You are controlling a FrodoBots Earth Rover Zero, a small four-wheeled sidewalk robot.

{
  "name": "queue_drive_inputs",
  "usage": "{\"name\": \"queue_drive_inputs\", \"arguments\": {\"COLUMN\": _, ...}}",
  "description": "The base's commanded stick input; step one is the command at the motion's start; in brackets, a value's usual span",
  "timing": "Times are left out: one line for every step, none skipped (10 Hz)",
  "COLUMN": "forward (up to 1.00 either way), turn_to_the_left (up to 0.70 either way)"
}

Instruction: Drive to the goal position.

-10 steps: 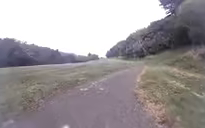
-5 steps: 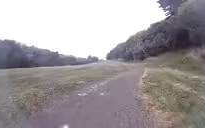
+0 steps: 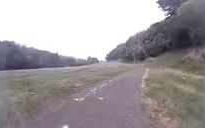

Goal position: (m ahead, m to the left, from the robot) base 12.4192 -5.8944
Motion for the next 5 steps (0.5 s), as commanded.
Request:
{"name": "queue_drive_inputs", "arguments": {"forward": 0.45, "turn_to_the_left": 0.0}}
{"name": "queue_drive_inputs", "arguments": {"forward": 0.45, "turn_to_the_left": -0.12}}
{"name": "queue_drive_inputs", "arguments": {"forward": 0.45, "turn_to_the_left": -0.24}}
{"name": "queue_drive_inputs", "arguments": {"forward": 0.45, "turn_to_the_left": -0.27}}
{"name": "queue_drive_inputs", "arguments": {"forward": 0.45, "turn_to_the_left": -0.27}}
